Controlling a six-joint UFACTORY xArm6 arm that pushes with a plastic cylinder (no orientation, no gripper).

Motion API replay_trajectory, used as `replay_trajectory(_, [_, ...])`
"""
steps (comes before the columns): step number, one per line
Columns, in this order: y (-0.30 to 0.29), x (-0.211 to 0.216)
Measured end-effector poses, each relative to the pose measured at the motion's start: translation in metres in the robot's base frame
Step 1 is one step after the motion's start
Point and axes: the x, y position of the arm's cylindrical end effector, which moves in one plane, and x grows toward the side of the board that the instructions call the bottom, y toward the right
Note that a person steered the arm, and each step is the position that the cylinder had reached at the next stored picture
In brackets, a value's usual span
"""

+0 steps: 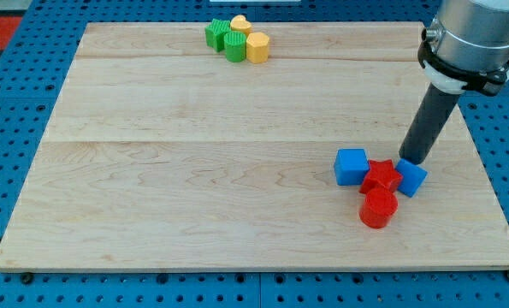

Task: Point your arm towards the yellow heart

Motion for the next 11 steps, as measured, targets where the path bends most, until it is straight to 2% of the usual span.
replay_trajectory(2, [-0.075, -0.072])
replay_trajectory(3, [-0.088, -0.110])
replay_trajectory(4, [-0.084, -0.119])
replay_trajectory(5, [-0.061, -0.149])
replay_trajectory(6, [-0.064, -0.168])
replay_trajectory(7, [-0.060, -0.221])
replay_trajectory(8, [-0.089, -0.266])
replay_trajectory(9, [-0.144, -0.286])
replay_trajectory(11, [-0.227, -0.282])
